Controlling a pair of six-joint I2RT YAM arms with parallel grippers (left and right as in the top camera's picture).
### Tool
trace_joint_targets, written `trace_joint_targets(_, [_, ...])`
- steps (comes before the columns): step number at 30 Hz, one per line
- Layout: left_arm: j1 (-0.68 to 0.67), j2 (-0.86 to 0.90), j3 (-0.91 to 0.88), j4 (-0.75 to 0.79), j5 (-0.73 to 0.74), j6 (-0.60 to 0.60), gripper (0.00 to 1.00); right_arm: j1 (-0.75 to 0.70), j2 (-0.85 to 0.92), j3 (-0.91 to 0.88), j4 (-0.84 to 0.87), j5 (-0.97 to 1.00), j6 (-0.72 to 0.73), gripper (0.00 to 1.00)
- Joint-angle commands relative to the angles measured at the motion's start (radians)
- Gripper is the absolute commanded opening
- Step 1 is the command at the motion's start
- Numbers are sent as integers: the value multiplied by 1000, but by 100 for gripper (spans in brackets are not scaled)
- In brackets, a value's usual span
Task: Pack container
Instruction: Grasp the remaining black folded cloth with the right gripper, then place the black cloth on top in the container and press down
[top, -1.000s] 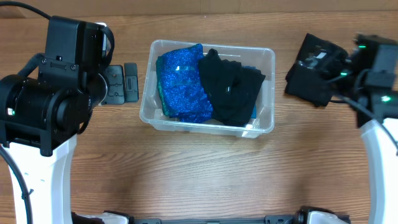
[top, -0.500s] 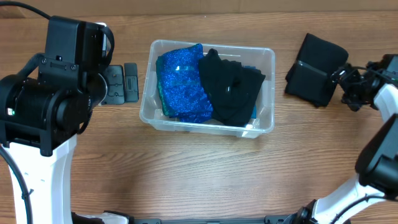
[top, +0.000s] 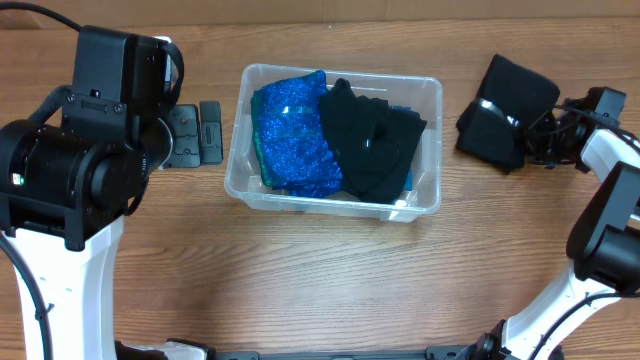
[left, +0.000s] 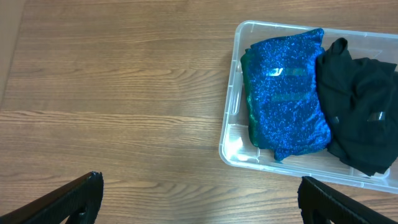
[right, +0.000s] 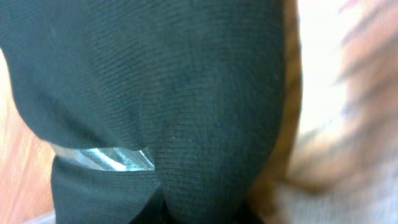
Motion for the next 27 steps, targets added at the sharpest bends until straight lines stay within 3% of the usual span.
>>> trace_joint_targets(1, [5,-3,2,2,-14,16,100,20,-171,38,-122,-40,-3,4])
trace_joint_targets(5, [5,-3,2,2,-14,16,100,67,-496,62,-261,-109,-14,4])
trace_joint_targets(9, [5,-3,2,2,-14,16,100,159,-746,62,-295,-138,-14,4])
trace_joint_targets(12, [5,-3,2,2,-14,16,100,328,-888,62,-274,-166,12,4])
trace_joint_targets(17, [5,-3,2,2,-14,16,100,589,-851,60,-138,-145,79,4])
trace_joint_targets(23, [5,-3,2,2,-14,16,100,784,-620,60,133,-127,182,4])
trace_joint_targets(27, [5,-3,2,2,-14,16,100,808,-507,59,83,-81,230,4])
